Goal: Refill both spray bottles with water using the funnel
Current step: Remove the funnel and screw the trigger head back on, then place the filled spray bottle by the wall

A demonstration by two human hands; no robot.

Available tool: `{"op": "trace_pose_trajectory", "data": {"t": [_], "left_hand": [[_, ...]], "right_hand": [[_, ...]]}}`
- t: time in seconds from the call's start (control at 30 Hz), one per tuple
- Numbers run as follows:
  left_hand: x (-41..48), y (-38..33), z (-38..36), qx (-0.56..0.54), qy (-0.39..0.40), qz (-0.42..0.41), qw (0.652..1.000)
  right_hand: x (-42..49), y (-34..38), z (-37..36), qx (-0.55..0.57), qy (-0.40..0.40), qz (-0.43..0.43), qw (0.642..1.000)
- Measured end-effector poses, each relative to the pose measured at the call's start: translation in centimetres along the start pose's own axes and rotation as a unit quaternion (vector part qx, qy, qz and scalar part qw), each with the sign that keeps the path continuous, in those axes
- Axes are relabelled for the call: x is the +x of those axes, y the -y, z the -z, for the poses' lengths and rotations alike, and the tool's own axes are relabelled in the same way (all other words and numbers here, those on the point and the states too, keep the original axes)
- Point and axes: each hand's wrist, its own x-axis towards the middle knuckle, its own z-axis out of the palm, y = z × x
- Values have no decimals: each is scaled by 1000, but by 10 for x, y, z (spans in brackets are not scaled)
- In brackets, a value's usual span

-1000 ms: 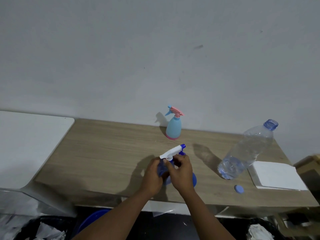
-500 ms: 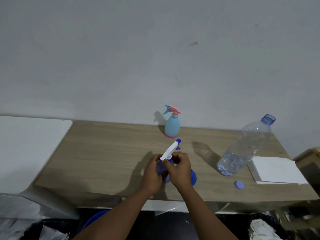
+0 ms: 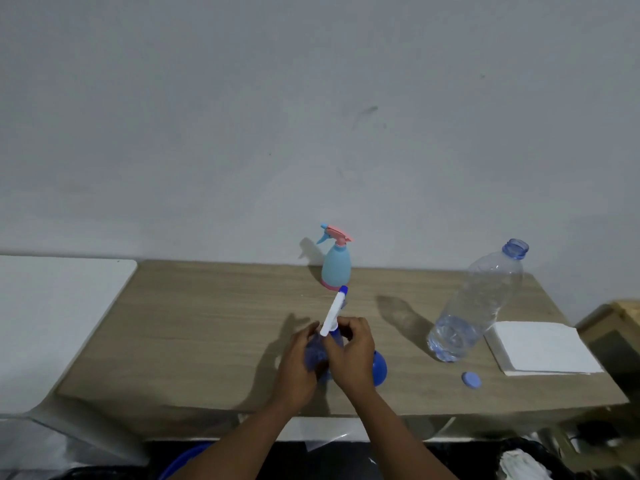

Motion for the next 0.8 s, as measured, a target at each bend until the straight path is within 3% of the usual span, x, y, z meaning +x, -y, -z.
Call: {"op": "trace_pose_trajectory", "data": {"t": [0.13,0.33,0.53,0.7,0.8], "left_hand": [[-6,9,4,96,-10,-35,995],[9,1,14,127,48,-38,990],[10,9,14,85,43,-8,995],[5,5,12,50,41,4,998],[0,6,15,151,45,-10,988]], "right_hand": [[1,-4,8,-22,53,38,998],[22,-6,16,-91,171,48,980],[8,-1,2,-74,75,33,994],[5,1,0,-3,62,16,998],[12,8,-11,6,81,10,997]]}}
